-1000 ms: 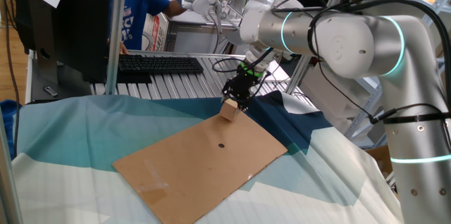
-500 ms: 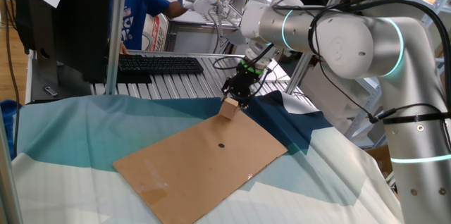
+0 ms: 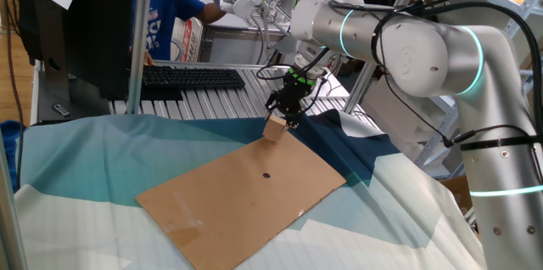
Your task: Grab the block and place it at the designated location
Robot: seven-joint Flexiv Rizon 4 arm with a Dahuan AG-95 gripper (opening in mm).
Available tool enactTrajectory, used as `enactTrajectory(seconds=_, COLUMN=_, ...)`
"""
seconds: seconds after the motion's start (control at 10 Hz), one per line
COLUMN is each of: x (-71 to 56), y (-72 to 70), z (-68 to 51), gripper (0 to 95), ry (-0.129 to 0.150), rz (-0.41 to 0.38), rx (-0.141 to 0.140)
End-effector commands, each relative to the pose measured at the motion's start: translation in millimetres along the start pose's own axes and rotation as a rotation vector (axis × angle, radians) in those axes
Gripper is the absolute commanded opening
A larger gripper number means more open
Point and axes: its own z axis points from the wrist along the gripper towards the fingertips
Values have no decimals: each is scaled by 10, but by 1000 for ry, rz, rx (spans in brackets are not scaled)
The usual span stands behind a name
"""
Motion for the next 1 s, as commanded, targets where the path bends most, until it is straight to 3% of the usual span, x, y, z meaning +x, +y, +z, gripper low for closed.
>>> enactTrajectory(seconds=0.1, x=20, y=2, z=-77, gripper=0, ry=15, rz=-36, rx=12)
enactTrajectory(seconds=0.2, x=23, y=5, z=-93, gripper=0, ry=20, rz=-36, rx=11)
enactTrajectory(seconds=0.4, x=78, y=59, z=-247, gripper=0, ry=41, rz=-41, rx=32)
enactTrajectory(seconds=0.6, x=114, y=93, z=-312, gripper=0, ry=40, rz=-38, rx=31)
enactTrajectory(seconds=1.0, x=146, y=119, z=-253, gripper=0, ry=26, rz=-50, rx=14)
